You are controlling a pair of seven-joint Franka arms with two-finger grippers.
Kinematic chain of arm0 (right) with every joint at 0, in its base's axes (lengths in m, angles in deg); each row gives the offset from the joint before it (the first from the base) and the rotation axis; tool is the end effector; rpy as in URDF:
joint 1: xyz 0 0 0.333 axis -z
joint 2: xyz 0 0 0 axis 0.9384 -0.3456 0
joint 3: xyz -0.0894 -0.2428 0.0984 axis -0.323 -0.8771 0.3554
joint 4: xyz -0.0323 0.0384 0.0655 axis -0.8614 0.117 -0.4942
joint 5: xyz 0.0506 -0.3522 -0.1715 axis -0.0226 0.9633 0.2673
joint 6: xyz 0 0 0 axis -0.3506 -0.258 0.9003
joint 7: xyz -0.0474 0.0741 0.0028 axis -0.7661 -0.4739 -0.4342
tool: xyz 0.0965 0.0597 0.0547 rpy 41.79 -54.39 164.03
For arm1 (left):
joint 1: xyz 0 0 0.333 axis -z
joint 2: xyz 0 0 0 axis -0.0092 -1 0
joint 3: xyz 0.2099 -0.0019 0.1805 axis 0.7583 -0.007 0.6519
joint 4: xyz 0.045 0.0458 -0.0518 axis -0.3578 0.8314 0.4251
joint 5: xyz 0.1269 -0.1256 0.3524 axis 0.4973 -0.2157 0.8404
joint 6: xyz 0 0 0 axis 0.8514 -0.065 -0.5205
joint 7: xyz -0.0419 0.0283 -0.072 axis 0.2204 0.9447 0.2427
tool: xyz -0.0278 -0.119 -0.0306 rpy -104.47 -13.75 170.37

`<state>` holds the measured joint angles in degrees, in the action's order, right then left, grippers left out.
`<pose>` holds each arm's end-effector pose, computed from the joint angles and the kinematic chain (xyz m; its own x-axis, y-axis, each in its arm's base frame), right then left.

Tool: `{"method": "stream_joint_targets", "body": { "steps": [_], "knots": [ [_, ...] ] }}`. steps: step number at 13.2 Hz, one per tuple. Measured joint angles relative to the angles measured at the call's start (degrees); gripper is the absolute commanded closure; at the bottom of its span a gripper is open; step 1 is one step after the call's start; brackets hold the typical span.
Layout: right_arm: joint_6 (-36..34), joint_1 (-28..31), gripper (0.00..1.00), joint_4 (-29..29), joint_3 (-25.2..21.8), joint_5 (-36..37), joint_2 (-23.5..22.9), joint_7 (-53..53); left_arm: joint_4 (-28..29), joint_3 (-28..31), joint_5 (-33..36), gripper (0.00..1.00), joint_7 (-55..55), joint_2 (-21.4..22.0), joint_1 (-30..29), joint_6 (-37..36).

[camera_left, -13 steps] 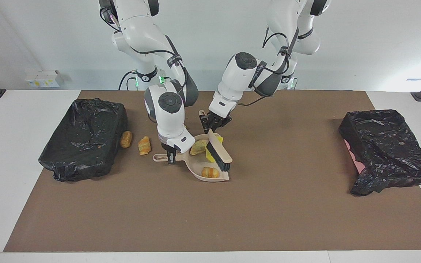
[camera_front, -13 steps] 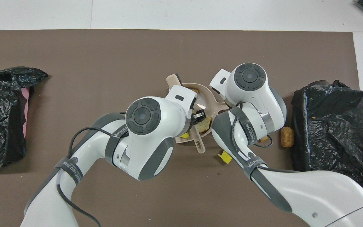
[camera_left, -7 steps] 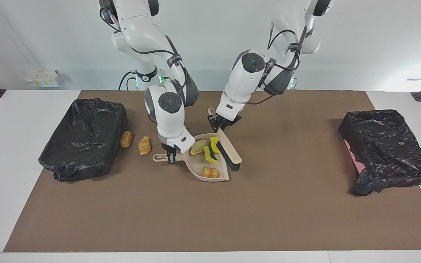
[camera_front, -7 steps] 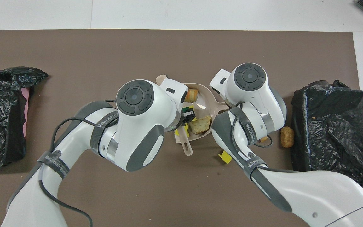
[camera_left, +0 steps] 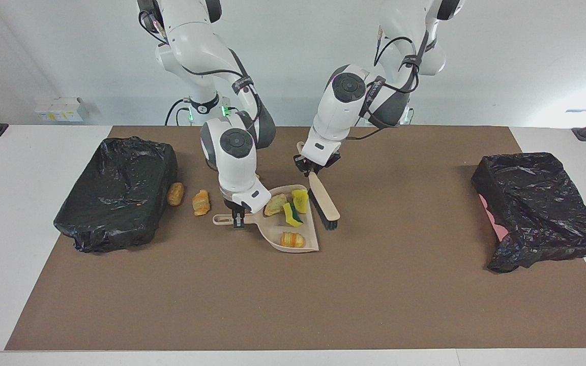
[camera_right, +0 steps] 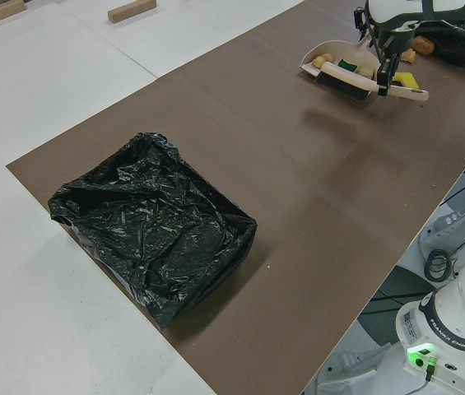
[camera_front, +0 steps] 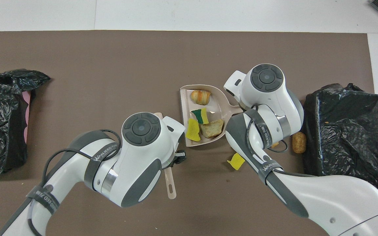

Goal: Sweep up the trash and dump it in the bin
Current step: 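Carry the loaded dustpan with the right gripper toward the right bag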

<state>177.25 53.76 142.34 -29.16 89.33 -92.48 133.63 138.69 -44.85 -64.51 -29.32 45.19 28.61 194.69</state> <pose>0.6053 0.1934 0.2805 -0.0818 0.9887 -0.1257 0.9966 0.0813 -0.0092 0.4071 -0.3592 0.3400 0.9647 0.1155 -0.2367 0.1196 -0.9928 0.0032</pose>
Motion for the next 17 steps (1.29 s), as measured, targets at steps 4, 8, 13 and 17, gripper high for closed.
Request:
{"method": "stream_joint_targets", "body": {
  "steps": [4, 8, 13, 17],
  "knots": [
    [0.0, 1.78, 1.0, -0.42, -0.07, 0.0, 1.51, 0.0, 14.74, -0.67, 0.01, 1.0, -0.39, 10.19, 6.7, 3.73],
    [0.0, 1.8, 1.0, -0.43, 0.21, 0.0, 1.9, -0.08, 24.51, -0.95, 0.0, 1.0, 1.2, 16.88, 11.23, 6.53],
    [-0.06, 1.83, 1.0, -1.01, 0.2, -0.02, 2.85, -0.09, 27.87, -0.81, -1.06, 0.95, 2.6, 16.74, 11.4, 11.17],
    [-7.45, 4.39, 1.0, -1.24, 0.03, -0.08, 9.82, 0.37, 27.98, -0.39, -2.74, 0.0, 2.63, 16.59, 11.24, 11.62]
  ]
}}
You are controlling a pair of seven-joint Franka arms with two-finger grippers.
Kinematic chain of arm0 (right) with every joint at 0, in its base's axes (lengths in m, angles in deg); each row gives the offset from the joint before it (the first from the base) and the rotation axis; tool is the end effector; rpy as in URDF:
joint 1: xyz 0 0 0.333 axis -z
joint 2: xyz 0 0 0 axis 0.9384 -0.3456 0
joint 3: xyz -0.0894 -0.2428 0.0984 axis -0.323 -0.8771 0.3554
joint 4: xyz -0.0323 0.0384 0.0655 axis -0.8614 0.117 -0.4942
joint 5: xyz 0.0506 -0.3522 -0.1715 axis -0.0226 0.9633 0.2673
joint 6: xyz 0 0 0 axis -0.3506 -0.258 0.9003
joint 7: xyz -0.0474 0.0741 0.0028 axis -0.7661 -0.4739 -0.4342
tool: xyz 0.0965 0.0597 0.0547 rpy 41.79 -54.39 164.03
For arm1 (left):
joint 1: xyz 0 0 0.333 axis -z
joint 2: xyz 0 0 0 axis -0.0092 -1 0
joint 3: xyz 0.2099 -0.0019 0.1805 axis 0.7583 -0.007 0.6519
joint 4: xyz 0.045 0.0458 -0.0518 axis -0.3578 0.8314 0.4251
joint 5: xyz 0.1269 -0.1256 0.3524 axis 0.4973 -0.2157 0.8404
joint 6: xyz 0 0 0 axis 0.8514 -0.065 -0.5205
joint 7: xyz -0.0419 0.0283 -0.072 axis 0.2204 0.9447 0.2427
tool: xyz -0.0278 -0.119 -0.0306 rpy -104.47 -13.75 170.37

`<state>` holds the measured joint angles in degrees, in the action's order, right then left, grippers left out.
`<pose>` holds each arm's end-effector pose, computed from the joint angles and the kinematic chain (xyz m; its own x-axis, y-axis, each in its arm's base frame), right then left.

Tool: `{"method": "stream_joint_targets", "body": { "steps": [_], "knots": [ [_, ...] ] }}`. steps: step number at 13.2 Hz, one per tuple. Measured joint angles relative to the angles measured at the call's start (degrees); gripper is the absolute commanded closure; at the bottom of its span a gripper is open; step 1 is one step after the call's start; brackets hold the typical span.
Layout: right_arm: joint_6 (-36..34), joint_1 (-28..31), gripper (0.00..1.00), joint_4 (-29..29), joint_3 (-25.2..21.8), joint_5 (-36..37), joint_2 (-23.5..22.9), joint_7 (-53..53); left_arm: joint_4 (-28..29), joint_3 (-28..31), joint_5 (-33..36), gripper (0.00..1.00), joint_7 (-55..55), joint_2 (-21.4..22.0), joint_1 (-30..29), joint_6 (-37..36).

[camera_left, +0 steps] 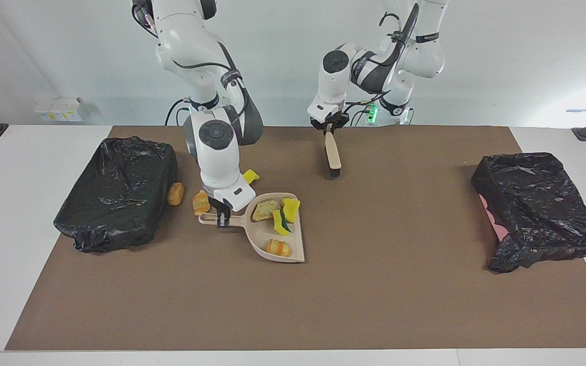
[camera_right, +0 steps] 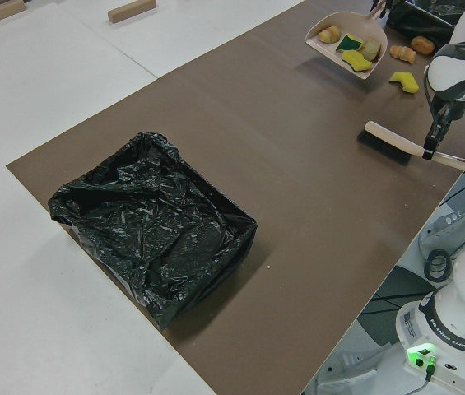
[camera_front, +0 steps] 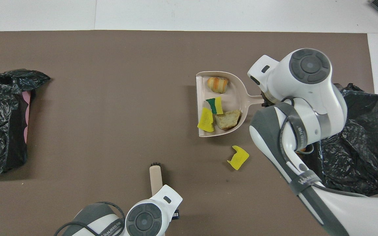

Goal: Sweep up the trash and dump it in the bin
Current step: 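Carry the loaded dustpan with the right gripper toward the right bag, then tip the dustpan over the bag with the right gripper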

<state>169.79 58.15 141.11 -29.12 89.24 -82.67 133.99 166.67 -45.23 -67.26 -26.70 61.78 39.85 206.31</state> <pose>0.6076 0.1414 0.3875 0.0129 0.9920 -0.1255 0.9984 -0.0059 0.0557 0.2604 -0.3419 0.2836 0.9774 0.0336 -0.2085 0.0266 -0.9990 -0.0363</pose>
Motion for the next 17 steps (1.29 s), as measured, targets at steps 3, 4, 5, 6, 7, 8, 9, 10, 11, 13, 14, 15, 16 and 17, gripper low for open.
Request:
{"method": "stream_joint_targets", "body": {
  "steps": [3, 4, 5, 6, 7, 8, 9, 10, 11, 13, 14, 15, 16, 17],
  "knots": [
    [-5.15, 4.93, 1.0, 0.95, -0.05, -0.05, 6.58, 5.24, -0.45, 0.46, -0.04, 0.0, -0.01, -0.64, -1.5, 0.76],
    [-6.07, 6.99, 1.0, 2.07, -0.06, -0.09, 8.94, 7.22, -0.92, 0.58, -0.04, 0.0, -0.03, -0.98, -2.8, 0.96],
    [-7.01, 9.42, 1.0, 3.42, -0.08, -0.51, 11.46, 9.52, -1.78, 0.69, -0.04, 0.0, -0.08, -1.36, -4.37, 0.96],
    [-8.64, 12.19, 1.0, 4.67, -0.13, -1.5, 13.88, 12.51, -3.12, 0.76, -0.04, 0.0, -0.18, -1.89, -6.14, 0.96],
    [-10.55, 15.4, 1.0, 5.73, -0.19, -2.6, 15.94, 16.28, -4.91, 0.81, -0.04, 0.0, -0.2, -2.67, -7.88, 0.81],
    [-11.74, 19.17, 1.0, 6.79, -0.25, -3.8, 17.47, 20.77, -6.86, 0.88, -0.04, 0.0, -0.21, -3.55, -9.58, 0.53],
    [-12.06, 23.52, 1.0, 7.81, -0.32, -4.63, 18.51, 25.53, -9.04, 0.94, -0.01, 0.0, -0.29, -4.56, -11.49, 0.29],
    [-12.02, 27.33, 1.0, 8.55, -0.42, -4.99, 18.98, 29.86, -11.15, 0.99, 0.01, 0.0, -0.89, -5.45, -13.32, -0.08],
    [-11.88, 30.78, 1.0, 8.99, -0.54, -5.23, 19.19, 34.55, -13.56, 1.04, 0.02, 0.0, -1.93, -6.39, -15.23, -1.06],
    [-11.46, 36.05, 1.0, 9.2, -0.67, -4.61, 19.27, 40.67, -18.56, 1.1, 0.1, 0.0, -5.28, -8.22, -19.27, -3.41],
    [-10.82, 37.77, 1.0, 9.42, -0.72, -2.29, 19.49, 41.57, -20.54, 1.11, 0.27, 0.0, -8.06, -8.95, -21.42, -4.05],
    [-9.2, 38.89, 1.0, 10.05, -0.74, 1.2, 19.87, 41.7, -22.2, 1.14, 0.68, 0.0, -11.49, -9.45, -23.79, -4.28],
    [-6.38, 39.54, 1.0, 11.11, -0.76, 4.23, 20.36, 41.7, -23.59, 1.18, 1.34, 0.0, -14.74, -9.74, -26.09, -4.36],
    [-3.07, 40.2, 1.0, 12.51, -0.77, 6.36, 20.95, 41.7, -24.96, 1.23, 2.28, 0.0, -17.83, -9.88, -28.44, -4.42]
  ]
}}
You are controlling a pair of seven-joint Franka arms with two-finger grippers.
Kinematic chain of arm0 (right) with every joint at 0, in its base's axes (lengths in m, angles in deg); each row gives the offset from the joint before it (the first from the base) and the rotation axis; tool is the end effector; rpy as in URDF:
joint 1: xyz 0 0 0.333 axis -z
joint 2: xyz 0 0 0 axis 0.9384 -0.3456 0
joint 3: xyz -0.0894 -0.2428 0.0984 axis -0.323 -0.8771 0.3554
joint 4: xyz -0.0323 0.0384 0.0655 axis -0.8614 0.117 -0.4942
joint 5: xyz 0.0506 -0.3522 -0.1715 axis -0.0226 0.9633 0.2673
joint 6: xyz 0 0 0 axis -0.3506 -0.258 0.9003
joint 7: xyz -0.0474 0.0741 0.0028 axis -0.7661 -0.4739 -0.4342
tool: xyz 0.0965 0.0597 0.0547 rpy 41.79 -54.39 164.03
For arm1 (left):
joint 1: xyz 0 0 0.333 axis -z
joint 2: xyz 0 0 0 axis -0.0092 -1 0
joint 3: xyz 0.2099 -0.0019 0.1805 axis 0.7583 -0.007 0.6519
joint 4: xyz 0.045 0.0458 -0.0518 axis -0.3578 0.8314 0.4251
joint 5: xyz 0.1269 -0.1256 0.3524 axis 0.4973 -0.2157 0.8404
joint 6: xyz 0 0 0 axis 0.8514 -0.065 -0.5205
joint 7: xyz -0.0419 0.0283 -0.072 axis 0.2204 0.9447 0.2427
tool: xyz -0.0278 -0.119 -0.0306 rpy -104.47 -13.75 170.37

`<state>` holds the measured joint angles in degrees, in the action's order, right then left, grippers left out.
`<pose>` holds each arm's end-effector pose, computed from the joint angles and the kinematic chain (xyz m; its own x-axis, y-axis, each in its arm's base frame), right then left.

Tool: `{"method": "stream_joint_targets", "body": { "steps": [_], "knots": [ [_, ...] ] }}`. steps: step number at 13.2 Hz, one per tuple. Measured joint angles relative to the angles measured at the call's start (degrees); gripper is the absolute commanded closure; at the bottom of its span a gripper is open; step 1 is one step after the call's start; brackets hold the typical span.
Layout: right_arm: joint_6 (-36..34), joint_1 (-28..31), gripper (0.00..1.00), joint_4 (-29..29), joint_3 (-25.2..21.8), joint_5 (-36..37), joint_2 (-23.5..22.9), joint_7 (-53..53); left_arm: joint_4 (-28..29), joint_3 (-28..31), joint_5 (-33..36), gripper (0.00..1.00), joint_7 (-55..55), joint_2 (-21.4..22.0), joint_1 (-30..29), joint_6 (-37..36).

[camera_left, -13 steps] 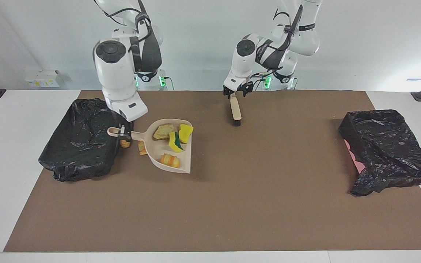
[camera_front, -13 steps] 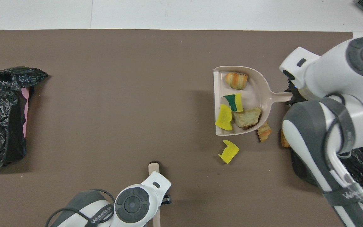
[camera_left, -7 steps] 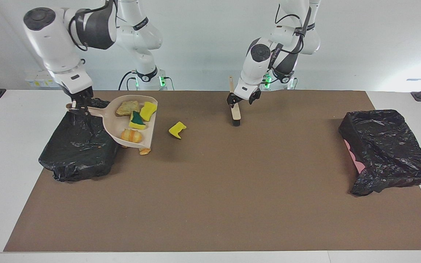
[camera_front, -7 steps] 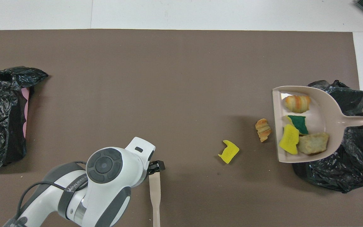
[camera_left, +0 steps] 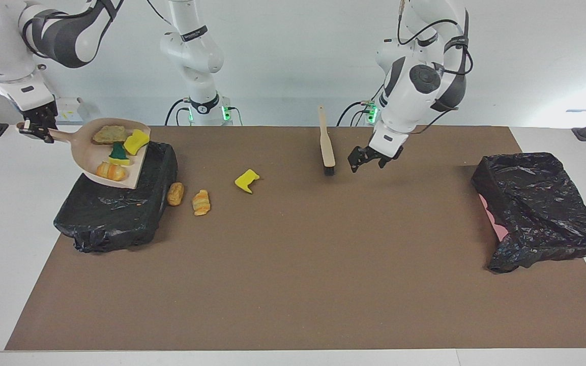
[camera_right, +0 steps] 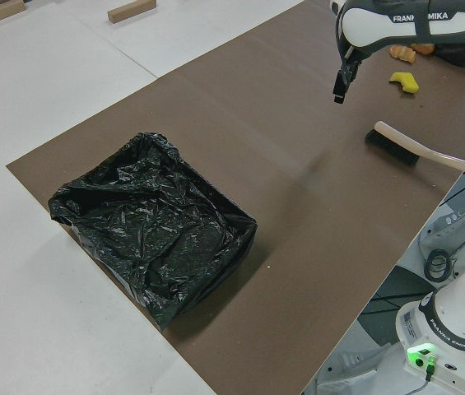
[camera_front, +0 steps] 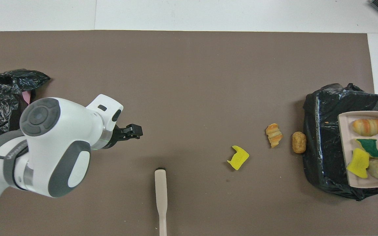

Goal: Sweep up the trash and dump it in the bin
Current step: 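Tip the dustpan over the bag with the right gripper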

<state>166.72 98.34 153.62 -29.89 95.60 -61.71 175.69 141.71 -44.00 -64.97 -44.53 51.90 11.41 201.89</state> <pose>0.4753 -0.2630 0.4918 -0.0244 0.9591 -0.2819 0.9997 0.0211 -0.0147 0.4990 -0.2139 0.3879 0.9833 0.1728 -0.0578 0.1795 -0.9733 0.1428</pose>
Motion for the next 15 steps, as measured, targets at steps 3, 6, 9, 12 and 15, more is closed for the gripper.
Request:
{"method": "stream_joint_targets", "body": {
  "steps": [3, 6, 9, 12, 15],
  "knots": [
    [9.13, 0.7, 1.0, 5.06, 0.19, 9.71, 2.1, -4.82, -4.37, 0.1, 2.76, 0.0, -10.1, -0.51, -6.13, -1.22],
    [8.34, -4.75, 1.0, 8.74, 0.79, 22.25, 4.23, -18.71, -9.07, 0.12, 5.43, 0.0, -19.09, -1.58, -9.64, -4.12],
    [2.39, -11.4, 1.0, 13.08, 1.2, 30.45, 8.53, -31.29, -12.3, 0.15, 8.55, 0.0, -26.92, -1.89, -11.97, -6.04],
    [0.62, -17.17, 1.0, 14.53, 1.54, 38.07, 10.82, -36.26, -16.02, 0.21, 9.15, 0.0, -29.14, -1.85, -14.67, -9.22],
    [0.6, -20.19, 1.0, 14.57, 1.75, 42.54, 11.0, -36.5, -21.04, 0.94, 10.16, 0.0, -29.41, -1.8, -15.26, -15.58]
  ]
}}
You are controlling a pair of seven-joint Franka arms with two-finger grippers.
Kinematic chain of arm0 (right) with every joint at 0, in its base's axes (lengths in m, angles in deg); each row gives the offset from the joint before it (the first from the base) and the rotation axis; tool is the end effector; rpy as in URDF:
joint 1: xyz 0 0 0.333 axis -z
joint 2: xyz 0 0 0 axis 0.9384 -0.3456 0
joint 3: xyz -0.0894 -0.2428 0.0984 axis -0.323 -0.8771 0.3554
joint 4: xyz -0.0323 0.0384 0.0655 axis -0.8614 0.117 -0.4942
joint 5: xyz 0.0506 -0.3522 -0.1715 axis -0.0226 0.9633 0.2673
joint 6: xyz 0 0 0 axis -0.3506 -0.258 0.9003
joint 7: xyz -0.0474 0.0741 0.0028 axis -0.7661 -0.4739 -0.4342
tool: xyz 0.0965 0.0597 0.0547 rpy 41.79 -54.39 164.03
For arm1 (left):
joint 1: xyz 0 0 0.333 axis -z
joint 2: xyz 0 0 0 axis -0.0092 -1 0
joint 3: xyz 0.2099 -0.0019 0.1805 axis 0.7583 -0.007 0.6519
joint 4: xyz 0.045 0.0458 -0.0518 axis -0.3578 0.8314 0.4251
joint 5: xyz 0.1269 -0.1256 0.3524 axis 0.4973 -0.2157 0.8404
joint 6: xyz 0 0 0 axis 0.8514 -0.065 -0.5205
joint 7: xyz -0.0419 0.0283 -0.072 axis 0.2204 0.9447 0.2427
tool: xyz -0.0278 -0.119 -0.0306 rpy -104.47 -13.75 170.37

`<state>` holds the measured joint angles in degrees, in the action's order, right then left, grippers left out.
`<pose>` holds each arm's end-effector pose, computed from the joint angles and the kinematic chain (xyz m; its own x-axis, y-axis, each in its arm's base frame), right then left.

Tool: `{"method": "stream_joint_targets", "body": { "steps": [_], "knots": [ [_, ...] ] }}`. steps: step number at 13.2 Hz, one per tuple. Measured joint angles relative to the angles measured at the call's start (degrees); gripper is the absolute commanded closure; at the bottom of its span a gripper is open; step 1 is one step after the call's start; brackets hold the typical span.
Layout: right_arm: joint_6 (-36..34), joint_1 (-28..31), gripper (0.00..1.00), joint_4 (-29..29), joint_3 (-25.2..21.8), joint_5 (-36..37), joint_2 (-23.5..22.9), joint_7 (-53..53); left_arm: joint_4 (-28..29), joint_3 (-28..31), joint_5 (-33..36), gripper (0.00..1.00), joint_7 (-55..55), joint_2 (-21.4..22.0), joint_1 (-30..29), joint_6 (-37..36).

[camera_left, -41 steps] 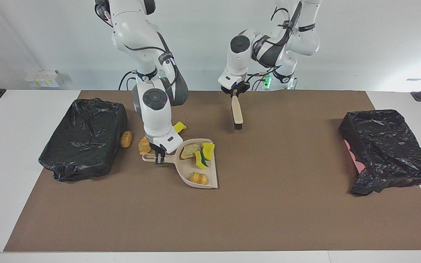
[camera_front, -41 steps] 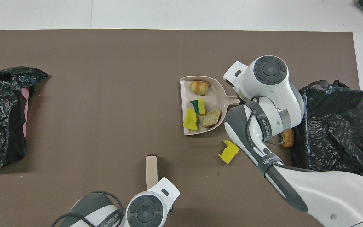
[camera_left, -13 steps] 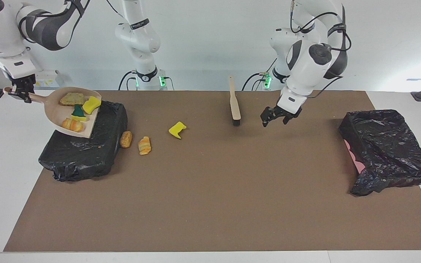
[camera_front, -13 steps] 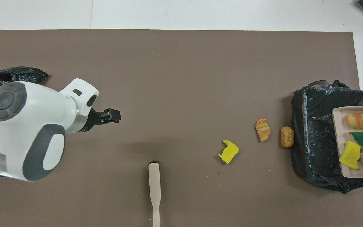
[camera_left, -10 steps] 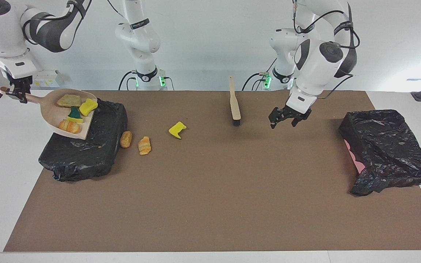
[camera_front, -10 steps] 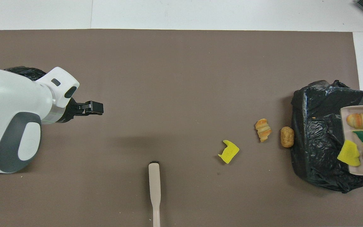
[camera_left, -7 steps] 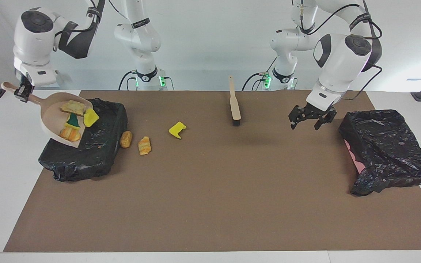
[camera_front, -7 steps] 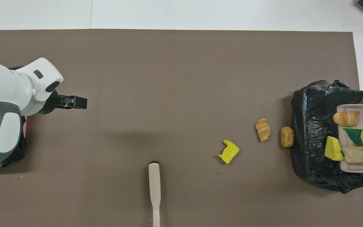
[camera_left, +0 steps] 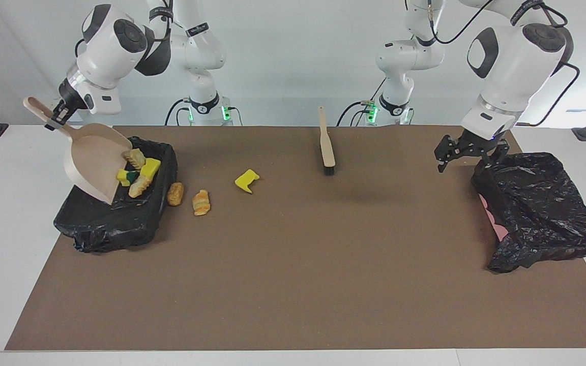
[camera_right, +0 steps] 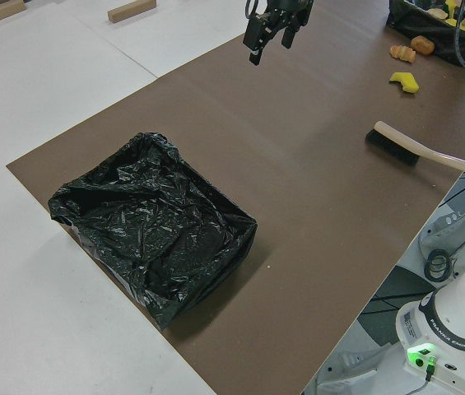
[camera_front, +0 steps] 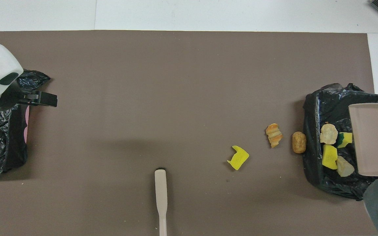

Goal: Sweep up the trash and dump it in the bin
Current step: 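Tip the dustpan over the bag with the right gripper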

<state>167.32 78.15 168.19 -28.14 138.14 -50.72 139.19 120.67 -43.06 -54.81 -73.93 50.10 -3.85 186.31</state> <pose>0.4839 -0.1103 0.5022 0.0136 0.5679 -0.8230 0.9922 0.0946 0.0817 0.5681 -0.0570 0.5224 0.9872 -0.1352 0.0845 -0.1356 -0.9908 -0.0008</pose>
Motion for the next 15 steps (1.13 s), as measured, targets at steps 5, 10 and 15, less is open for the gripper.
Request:
{"method": "stream_joint_targets", "body": {
  "steps": [5, 10, 15],
  "knots": [
    [-7.35, -7.38, 1.0, -3.4, 1.52, 1.42, 0.05, 1.87, -3.45, 0.37, 0.47, 0.0, -0.07, 0.03, -0.02, -5.38],
    [-12.09, -8.66, 1.0, -8.38, 2.06, -8.71, -1.32, 1.97, -5.26, 2.42, 0.56, 0.0, -0.09, 0.05, -0.02, -8.39],
    [-12.17, -8.19, 1.0, -11.04, 2.02, -20.8, -4.25, -7.03, -8.49, 7.15, 0.54, 0.0, -0.3, 0.12, 3.71, -13.8]
  ]
}}
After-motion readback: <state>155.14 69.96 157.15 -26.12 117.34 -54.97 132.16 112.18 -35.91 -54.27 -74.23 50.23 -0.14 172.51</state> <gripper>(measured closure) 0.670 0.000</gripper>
